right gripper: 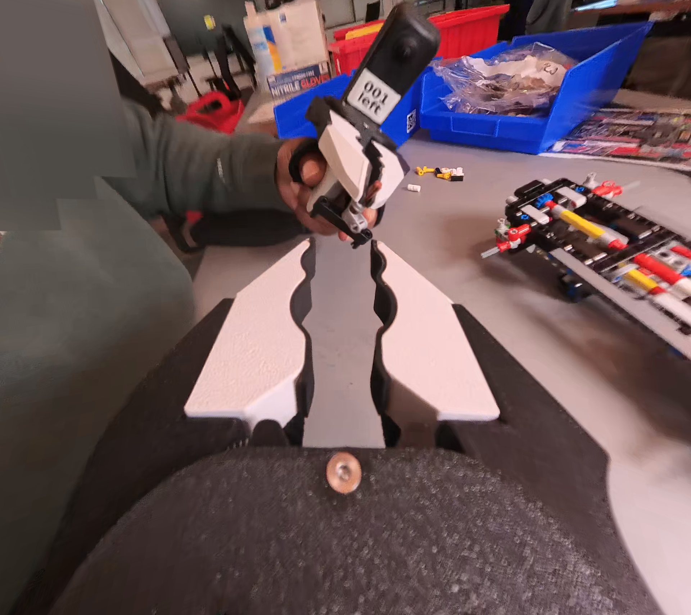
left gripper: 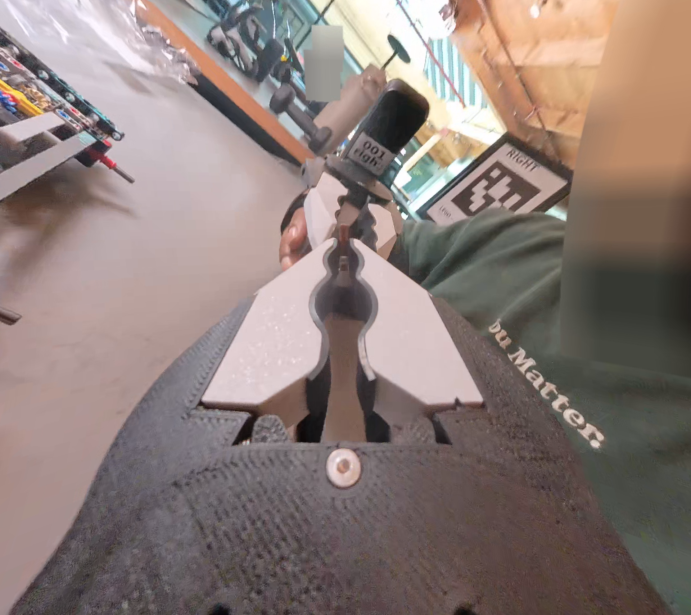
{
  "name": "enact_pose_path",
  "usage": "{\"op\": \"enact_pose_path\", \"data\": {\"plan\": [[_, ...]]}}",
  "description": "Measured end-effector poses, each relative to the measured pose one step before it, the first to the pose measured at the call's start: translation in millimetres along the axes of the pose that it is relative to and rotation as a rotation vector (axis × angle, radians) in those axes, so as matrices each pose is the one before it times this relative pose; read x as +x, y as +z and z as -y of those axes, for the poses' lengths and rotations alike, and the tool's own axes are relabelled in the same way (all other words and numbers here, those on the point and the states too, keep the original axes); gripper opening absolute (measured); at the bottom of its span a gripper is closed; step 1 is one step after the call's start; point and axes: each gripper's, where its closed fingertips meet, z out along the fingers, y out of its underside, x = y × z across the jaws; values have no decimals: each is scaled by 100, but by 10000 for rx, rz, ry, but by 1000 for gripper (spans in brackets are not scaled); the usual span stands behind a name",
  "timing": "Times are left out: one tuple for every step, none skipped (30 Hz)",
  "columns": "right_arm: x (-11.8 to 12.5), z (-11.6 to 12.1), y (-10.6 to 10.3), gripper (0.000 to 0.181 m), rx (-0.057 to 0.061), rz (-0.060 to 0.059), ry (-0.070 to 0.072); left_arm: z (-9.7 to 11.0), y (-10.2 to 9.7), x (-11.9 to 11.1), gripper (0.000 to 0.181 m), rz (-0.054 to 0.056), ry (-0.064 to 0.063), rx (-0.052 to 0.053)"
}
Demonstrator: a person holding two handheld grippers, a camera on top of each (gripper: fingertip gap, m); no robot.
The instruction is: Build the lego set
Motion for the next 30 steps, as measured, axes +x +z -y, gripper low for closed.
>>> {"op": "enact_pose_path", "data": {"plan": [[184, 368, -44, 25, 285, 21, 537, 226, 71, -69, 2, -57, -35, 319], [447, 316, -61, 22, 190, -165, 456, 168, 84, -36, 2, -16, 79, 211], [294, 228, -25, 20, 81, -119, 186, 206, 81, 125, 2, -92, 63, 188], [225, 180, 23, 18, 51, -160, -38, 262, 60, 229, 2, -147, -17, 186], [252, 196, 85, 17, 40, -234, -98, 253, 12, 241, 1, -157, -42, 160], [-57, 317, 135, 18, 121, -50, -137, 209, -24, 268, 1, -168, 2, 142], [-262, 346, 173, 19, 146, 85, -104, 180, -63, 219, 1, -128, 54, 131], [-281, 231, 212, 21, 58, 147, -77, 110, -67, 132, 1, -58, 99, 100], [-332, 129, 260, 26, 8, 229, -79, 33, -33, 195, 1, -87, 126, 56], [-373, 94, 260, 33, 27, 331, -42, -27, 14, 249, 1, -114, 102, 9], [-158, -38, 277, 39, -17, 278, 45, -96, 79, 244, 1, -100, 81, -39], [-298, -194, 291, 42, -120, 419, 141, -120, 100, 170, 1, -49, 84, -67], [-279, -106, 279, 45, -78, 357, 238, -61, 87, 72, 1, 9, 95, -24], [-191, -17, 264, 46, -23, 199, 141, 41, 31, 37, 1, 26, 73, 46], [-116, -113, 247, 45, -81, 48, -45, 112, -15, 26, 1, 11, 33, 98], [-225, -185, 225, 39, -132, 20, -175, 167, -88, 6, 1, 26, 33, 134], [-49, -128, 155, 35, -76, -134, -257, 149, -132, -25, 2, 43, 38, 110], [137, -73, 16, 29, -35, -211, -263, 121, -148, -67, 2, 74, 45, 92], [318, -16, -109, 26, 10, -231, -81, 133, -140, -88, 1, 75, 40, 129], [264, -32, -165, 25, -1, -78, 149, 204, -130, -15, 1, 6, -45, 182], [176, -269, -117, 25, -153, 34, 270, 347, -134, -14, 1, -45, -164, 260], [170, -337, -54, 28, -222, -31, 153, 400, -133, -88, 1, -35, -228, 264], [103, -28, -65, 32, -13, -94, -81, 283, -128, -128, 1, -14, -173, 169], [122, 270, -114, 32, 130, -170, -196, 126, -94, -148, 1, 19, -61, 81], [150, 409, -154, 32, 148, -186, -212, 29, -52, -109, 1, 33, 4, 28], [226, 502, -188, 32, 159, -177, -134, -51, -13, -29, 1, -2, -1, -17], [311, 600, -232, 30, 214, -179, -36, -106, 41, 45, 2, -51, -24, -47], [321, 576, -209, 29, 221, -125, 51, -130, 72, 71, 2, -61, -7, -55], [297, 406, -120, 27, 139, -64, 176, -192, 115, 79, 2, -52, 50, -86], [162, 180, 14, 27, 32, 52, 254, -262, 144, 72, 2, -33, 84, -137]]}}
